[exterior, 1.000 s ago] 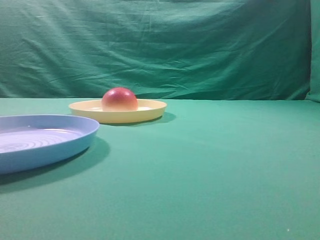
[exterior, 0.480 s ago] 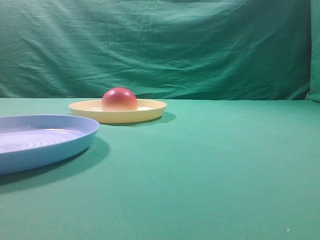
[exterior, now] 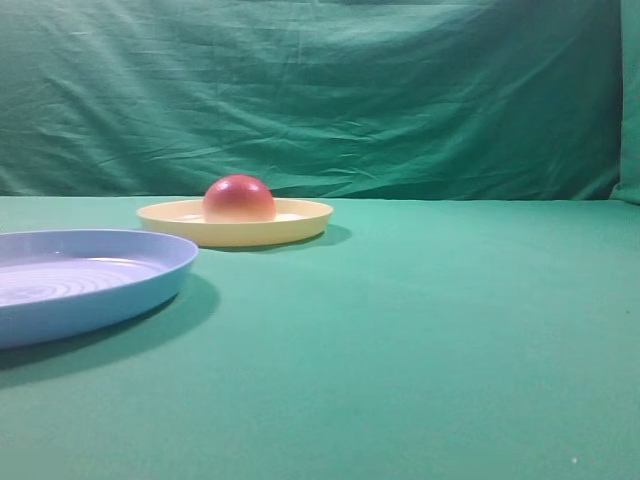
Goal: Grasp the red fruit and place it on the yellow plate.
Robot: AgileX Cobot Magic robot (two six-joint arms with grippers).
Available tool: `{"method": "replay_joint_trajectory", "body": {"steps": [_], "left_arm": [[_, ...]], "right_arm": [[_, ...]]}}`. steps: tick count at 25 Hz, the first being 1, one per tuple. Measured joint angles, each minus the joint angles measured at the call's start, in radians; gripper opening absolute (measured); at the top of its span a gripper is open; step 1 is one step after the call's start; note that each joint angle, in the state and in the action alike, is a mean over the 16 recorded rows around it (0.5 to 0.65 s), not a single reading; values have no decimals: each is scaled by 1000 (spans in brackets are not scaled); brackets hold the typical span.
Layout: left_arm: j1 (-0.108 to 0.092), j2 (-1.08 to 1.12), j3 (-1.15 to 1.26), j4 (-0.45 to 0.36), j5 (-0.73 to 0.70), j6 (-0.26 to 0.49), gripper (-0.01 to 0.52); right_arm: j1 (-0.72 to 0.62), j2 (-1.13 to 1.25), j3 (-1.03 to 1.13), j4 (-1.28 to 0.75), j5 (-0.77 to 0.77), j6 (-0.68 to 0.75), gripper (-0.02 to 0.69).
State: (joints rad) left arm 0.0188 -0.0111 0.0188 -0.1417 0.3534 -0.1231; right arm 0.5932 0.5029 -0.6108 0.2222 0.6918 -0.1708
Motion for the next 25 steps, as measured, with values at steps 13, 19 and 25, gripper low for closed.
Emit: {"method": "replay_joint_trajectory", "body": {"steps": [13, 19, 25], "left_arm": [[0, 0, 0, 0, 0, 0, 157], [0, 0, 0, 0, 0, 0, 157], [0, 0, 0, 0, 0, 0, 157]], "right_arm": [[-177, -184, 112, -161, -81, 147, 0], [-322, -336, 267, -168, -198, 150, 0], [-418, -452, 445, -170, -287, 150, 0]]}}
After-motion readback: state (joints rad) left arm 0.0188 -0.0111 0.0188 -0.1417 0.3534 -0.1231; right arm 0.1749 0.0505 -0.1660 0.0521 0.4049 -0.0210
